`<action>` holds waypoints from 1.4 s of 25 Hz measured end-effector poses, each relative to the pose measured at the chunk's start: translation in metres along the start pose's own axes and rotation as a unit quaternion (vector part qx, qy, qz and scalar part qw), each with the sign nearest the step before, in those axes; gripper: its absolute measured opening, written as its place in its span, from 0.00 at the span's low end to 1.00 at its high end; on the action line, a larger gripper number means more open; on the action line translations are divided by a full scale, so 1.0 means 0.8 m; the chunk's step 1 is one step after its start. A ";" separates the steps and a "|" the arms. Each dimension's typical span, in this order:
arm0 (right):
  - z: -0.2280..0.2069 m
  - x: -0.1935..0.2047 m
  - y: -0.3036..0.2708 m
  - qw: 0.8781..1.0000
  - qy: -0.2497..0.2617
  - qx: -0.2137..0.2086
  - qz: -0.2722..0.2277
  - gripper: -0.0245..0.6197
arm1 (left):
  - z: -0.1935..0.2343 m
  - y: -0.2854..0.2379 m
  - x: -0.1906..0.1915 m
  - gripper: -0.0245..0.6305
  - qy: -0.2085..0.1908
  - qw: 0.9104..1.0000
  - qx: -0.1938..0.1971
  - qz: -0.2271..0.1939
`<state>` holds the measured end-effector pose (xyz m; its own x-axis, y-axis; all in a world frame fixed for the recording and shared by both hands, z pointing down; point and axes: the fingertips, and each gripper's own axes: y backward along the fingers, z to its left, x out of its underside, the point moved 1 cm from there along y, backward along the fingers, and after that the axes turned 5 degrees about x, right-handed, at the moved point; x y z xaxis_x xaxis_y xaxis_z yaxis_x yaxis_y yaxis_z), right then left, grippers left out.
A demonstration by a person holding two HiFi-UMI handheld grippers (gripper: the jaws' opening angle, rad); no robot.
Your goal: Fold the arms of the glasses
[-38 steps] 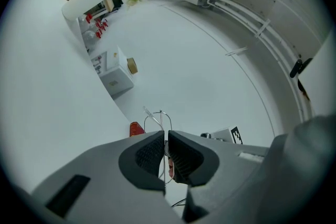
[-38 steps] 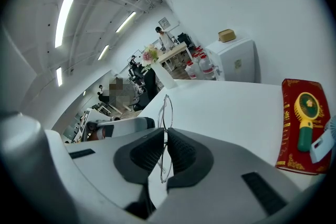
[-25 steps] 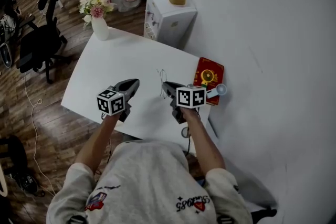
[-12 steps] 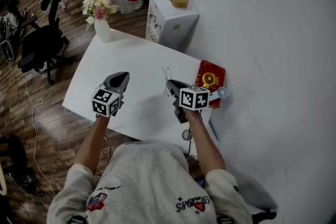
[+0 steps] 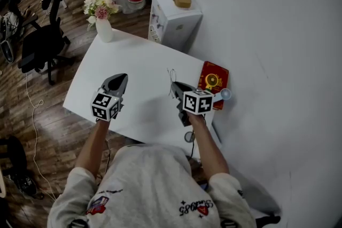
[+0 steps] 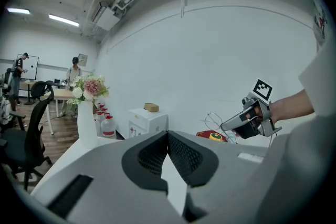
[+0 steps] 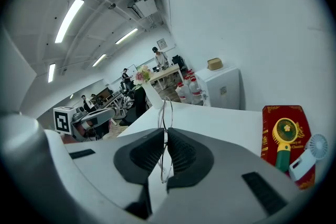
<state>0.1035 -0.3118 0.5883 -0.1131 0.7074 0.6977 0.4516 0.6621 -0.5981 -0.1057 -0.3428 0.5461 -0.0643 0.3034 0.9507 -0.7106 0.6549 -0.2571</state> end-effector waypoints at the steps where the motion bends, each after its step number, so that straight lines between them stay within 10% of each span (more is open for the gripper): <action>1: 0.000 0.000 0.000 1.000 0.001 0.000 0.000 0.08 | 0.000 0.000 0.001 0.04 0.004 1.000 0.000 -0.001; 35: 0.018 -0.005 0.012 0.999 0.046 0.001 -0.018 0.07 | -0.017 0.002 0.019 0.04 0.022 1.000 0.005 0.003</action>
